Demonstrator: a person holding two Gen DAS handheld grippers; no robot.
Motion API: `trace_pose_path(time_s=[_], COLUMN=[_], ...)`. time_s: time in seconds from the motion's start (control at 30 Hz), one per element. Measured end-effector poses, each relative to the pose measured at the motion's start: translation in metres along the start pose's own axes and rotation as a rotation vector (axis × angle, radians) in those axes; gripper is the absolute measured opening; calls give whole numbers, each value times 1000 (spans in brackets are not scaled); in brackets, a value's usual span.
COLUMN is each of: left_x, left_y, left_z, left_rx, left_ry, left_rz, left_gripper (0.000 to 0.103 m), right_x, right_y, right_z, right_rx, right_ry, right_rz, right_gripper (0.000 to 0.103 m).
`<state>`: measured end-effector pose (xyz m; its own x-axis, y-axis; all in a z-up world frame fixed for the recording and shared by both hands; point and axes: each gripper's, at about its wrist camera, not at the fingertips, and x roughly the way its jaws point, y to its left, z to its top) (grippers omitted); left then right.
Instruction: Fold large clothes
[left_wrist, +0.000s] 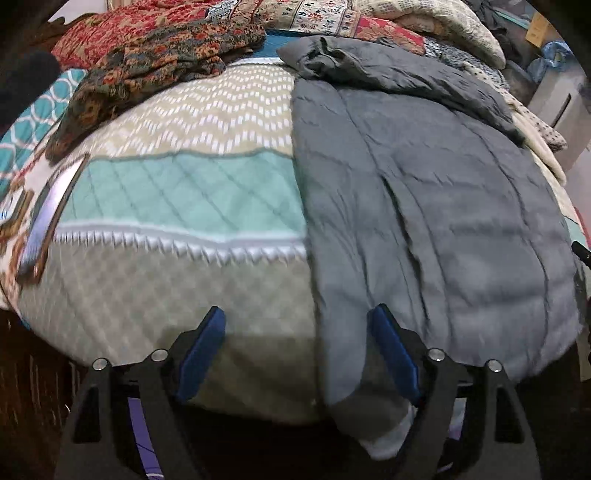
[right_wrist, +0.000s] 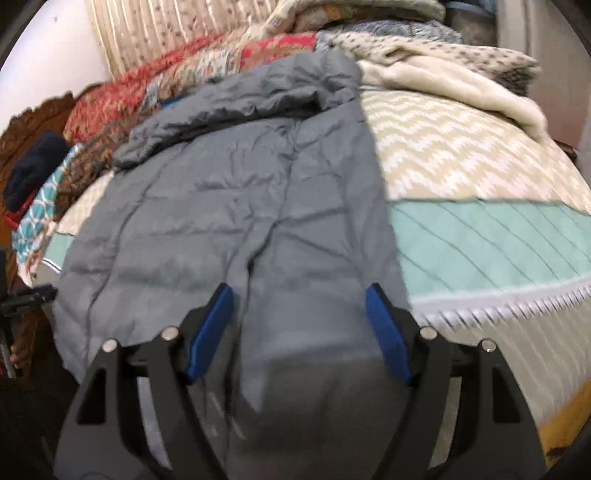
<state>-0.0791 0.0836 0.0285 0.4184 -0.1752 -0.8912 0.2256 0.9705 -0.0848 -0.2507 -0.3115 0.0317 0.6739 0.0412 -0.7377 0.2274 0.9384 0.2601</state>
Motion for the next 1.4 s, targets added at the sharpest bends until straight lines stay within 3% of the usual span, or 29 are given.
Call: trace_pose_path(time_s=[0.17, 0.27, 0.43, 0.47, 0.53, 0.6, 0.63, 0.77, 0.9, 1.0, 1.2, 1.4], left_x=[-3, 11, 24, 25, 21, 11, 5, -27, -59, -70, -63, -23], left_y=[-9, -16, -29, -32, -40, -45, -43, -19, 5, 16, 19, 13], left_z=[-22, -32, -42, -42, -45, -47, -48, -41, -18, 7, 76, 137], left_rx=[-8, -27, 0, 13, 55, 97, 97, -12, -145, -208, -243, -268], left_ry=[35, 106, 190, 196, 194, 190, 186, 136, 25, -37, -104, -82], left_rz=[-94, -167, -256, -278, -274, -275, -290, -427, -570, -622, -615, -508], left_gripper=[0, 0, 0, 0, 0, 4, 14, 27, 28, 28, 28, 28], right_x=[-38, -50, -40, -36, -33, -41, -47, -83, -97, -93, -58, 8], right_y=[-51, -71, -60, -55, -41, -27, -23, -19, -27, -33, -34, -37], right_z=[-32, -63, -89, -92, -97, -95, -94, -74, -42, -13, 55, 106], right_rx=[177, 277, 313, 305, 270, 214, 191, 173, 224, 265, 304, 349], right_ry=[-15, 3, 89, 102, 143, 147, 141, 59, -45, -104, -162, -126], right_rz=[4, 86, 212, 229, 295, 333, 357, 479, 558, 605, 614, 535], right_gripper=[71, 71, 69, 64, 21, 9, 7, 4, 4, 4, 4, 4])
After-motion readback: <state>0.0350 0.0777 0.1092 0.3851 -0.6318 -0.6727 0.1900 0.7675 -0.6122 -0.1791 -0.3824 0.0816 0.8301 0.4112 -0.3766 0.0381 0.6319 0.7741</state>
